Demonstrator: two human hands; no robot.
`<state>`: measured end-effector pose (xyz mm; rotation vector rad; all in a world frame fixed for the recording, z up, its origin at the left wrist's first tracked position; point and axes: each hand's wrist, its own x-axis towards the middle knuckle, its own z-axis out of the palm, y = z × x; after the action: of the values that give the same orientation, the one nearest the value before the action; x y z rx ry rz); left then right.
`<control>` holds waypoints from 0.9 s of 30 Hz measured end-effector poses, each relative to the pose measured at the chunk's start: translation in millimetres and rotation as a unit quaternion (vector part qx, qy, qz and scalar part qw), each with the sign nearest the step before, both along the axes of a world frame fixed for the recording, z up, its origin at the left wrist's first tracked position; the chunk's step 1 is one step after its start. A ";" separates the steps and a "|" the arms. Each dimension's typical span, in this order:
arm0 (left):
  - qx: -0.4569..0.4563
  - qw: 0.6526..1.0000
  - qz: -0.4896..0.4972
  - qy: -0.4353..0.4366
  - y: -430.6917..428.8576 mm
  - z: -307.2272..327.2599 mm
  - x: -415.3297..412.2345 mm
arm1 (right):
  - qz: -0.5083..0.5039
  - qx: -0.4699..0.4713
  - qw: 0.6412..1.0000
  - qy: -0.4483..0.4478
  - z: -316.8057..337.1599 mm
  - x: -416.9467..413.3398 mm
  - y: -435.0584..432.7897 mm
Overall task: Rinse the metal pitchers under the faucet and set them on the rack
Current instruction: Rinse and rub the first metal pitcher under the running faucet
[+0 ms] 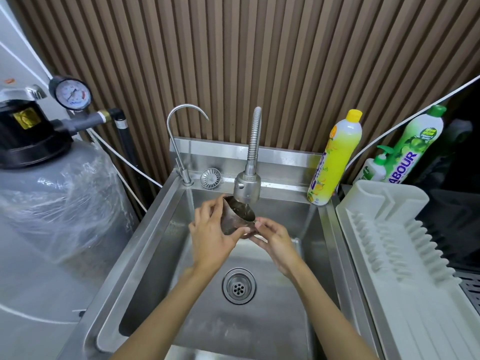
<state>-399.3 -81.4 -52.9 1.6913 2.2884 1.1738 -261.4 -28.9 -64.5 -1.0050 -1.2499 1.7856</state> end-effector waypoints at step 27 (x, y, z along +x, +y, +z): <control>0.053 0.877 -0.059 -0.473 29.8 -11.5 26.6 | -0.009 0.313 0.871 -0.377 56.7 15.6 17.0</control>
<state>-372.7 -51.6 -64.4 0.8886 1.4975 1.6181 -245.8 -11.9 -7.8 -1.3329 -2.0939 0.8169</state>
